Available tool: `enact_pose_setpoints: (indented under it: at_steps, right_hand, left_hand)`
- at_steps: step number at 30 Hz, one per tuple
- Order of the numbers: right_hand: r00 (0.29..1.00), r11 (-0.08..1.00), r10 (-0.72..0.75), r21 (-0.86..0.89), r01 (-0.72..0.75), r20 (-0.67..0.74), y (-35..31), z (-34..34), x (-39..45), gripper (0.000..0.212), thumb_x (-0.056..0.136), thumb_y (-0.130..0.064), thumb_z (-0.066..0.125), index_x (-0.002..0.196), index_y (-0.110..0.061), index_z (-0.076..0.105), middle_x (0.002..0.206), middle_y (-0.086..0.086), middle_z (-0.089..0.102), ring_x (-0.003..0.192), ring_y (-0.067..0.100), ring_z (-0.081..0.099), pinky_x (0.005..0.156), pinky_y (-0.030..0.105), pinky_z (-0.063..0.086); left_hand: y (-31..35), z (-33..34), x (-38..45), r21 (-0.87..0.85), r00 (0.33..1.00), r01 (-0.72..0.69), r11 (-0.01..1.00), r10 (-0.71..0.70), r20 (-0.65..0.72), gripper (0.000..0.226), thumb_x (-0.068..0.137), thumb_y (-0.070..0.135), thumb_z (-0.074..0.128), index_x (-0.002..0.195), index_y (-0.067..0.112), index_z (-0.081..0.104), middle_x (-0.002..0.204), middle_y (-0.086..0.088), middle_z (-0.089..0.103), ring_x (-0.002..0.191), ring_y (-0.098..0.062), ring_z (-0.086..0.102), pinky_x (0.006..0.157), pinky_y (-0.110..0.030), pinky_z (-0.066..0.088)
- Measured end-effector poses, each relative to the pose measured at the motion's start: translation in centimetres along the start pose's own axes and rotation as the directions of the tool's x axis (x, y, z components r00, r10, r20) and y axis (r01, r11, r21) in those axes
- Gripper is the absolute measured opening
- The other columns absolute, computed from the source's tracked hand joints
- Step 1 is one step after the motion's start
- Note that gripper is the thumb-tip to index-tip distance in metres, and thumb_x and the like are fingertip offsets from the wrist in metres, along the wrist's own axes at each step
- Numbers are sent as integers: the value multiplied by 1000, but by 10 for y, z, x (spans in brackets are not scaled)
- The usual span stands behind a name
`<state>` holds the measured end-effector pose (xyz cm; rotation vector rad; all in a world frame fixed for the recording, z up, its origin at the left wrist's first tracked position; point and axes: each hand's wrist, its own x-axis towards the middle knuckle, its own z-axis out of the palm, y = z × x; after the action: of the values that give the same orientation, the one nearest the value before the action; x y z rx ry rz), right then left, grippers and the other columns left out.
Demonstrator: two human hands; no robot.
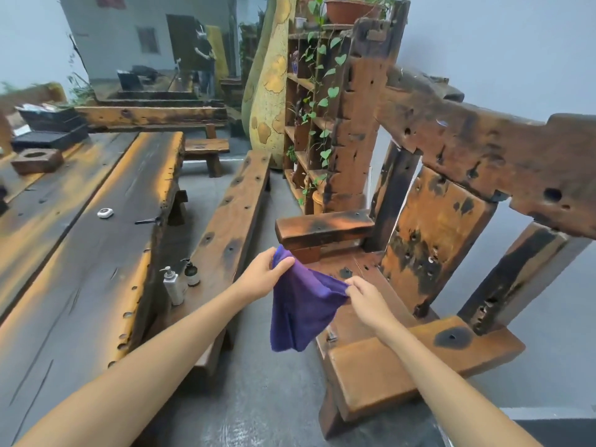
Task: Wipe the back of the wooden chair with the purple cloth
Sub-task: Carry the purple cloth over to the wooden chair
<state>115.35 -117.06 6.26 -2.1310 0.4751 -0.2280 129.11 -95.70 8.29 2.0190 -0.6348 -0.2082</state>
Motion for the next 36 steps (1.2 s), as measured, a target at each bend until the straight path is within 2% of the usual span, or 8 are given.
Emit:
enact_pose_setpoints:
  at_steps: [6,12,17,21,24,29,33,36]
  right_hand:
    - [991,983,-129,134,126,17,-4,-7,94,38,102,-7,43,110,-40,61,105,-5,71,91,10,68,70,31,60]
    - [975,975,-220,-33,221,25,-2,-15,179,56,92,6,42,81,-38,74,99,-5,74,96,15,71,86,34,62]
    - [963,951,-266,-168,258,-29,-7,-9,260,10,83,-16,77,87,-25,76,93,-9,73,86,4,69,79,14,54]
    - [959,889,-278,-366,275,47,-15,-10,334,17,78,-33,83,78,-31,66,83,-15,66,75,4,63,70,24,52]
    - [966,869,-253,-428,249,49,-25,-18,393,16,84,-36,78,79,-30,64,75,-13,67,71,5,60,68,29,50]
    - [981,931,-170,-342,129,-93,-47,-27,461,12,93,-29,71,85,-26,64,55,-14,64,57,6,63,63,25,50]
    - [968,966,-95,-258,33,-233,-54,-40,513,14,96,-24,68,85,-27,59,62,-7,68,55,8,67,66,31,58]
    - [931,983,-37,-181,-31,-363,-60,-55,554,12,97,-25,66,88,-26,59,66,-6,71,61,6,71,69,33,62]
  left_hand:
    - [-15,0,85,100,995,-25,995,34,-90,42,100,48,53,78,13,47,71,5,49,66,-13,47,65,-34,38]
    - [-40,-11,171,90,982,-101,991,114,-152,49,94,48,64,70,12,40,65,6,39,60,-11,36,59,-33,33]
    - [-70,-21,267,7,989,-134,991,135,-63,51,86,55,71,69,13,48,64,1,46,61,-9,42,60,-42,41]
    - [-94,-41,350,-56,977,-133,990,140,159,56,73,63,81,81,9,69,82,-14,71,76,-29,67,73,-50,55]
    - [-100,-62,408,2,948,-157,988,150,280,52,68,58,87,80,11,70,80,-15,69,76,-32,64,70,-45,52]
    - [-89,-80,506,99,933,-223,970,183,311,26,78,35,85,79,16,67,78,-5,67,69,-13,61,69,-45,54]
    - [-66,-74,581,100,932,-287,953,253,258,17,85,30,78,85,19,65,82,0,67,75,-21,65,70,-46,59]
    - [-44,-61,636,32,929,-318,948,304,213,10,88,12,72,88,12,62,77,-3,68,59,-20,70,62,-45,60]
